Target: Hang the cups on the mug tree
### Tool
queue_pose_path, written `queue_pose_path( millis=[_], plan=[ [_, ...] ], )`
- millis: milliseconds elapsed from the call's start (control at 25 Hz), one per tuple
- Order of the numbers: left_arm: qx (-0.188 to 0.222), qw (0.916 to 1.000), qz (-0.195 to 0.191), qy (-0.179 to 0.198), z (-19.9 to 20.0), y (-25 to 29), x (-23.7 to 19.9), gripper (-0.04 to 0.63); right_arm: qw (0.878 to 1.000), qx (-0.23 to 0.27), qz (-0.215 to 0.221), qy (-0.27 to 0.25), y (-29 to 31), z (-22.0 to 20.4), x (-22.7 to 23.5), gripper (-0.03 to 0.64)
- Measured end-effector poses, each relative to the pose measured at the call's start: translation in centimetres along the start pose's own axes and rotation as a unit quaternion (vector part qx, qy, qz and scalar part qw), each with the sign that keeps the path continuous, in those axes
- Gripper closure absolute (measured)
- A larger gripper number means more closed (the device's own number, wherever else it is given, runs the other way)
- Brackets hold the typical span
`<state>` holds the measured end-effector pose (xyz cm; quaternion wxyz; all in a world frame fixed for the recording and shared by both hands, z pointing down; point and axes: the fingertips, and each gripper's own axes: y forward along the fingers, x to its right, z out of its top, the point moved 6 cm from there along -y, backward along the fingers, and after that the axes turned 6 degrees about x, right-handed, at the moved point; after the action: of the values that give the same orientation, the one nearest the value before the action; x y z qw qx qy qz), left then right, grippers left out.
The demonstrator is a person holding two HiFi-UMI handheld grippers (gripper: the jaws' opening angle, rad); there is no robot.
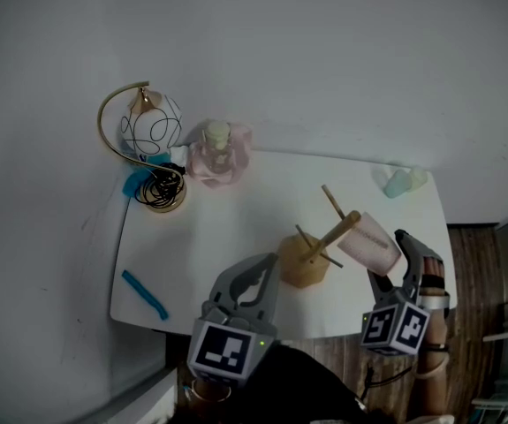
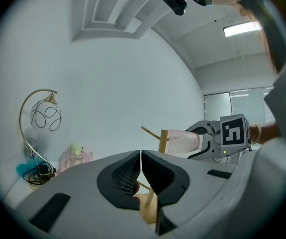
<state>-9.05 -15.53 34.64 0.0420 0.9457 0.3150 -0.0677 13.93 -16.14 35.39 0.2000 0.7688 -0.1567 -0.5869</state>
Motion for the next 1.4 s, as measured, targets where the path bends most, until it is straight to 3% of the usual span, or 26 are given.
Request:
queue_pose_path(
  millis=[600, 1000, 1400],
  plan=[
    [0.006, 0.9998, 0.002, 0.019, 0.7, 0.1, 5.3, 0.586, 0.990, 0.063, 0.003, 0.125, -2.3, -2.8, -1.4, 0.281],
    [0.021, 0.9982, 0.040, 0.039, 2.0, 0.2, 10.9, 0.588, 0.964, 0.155, -0.019, 0.217, -5.0, -5.3, -1.1, 0.329],
    [0.025, 0.9954, 0.078, 0.050, 2.1, -1.4, 15.7, 0.584, 0.940, 0.210, -0.028, 0.268, -6.8, -7.6, -1.4, 0.368]
  ],
)
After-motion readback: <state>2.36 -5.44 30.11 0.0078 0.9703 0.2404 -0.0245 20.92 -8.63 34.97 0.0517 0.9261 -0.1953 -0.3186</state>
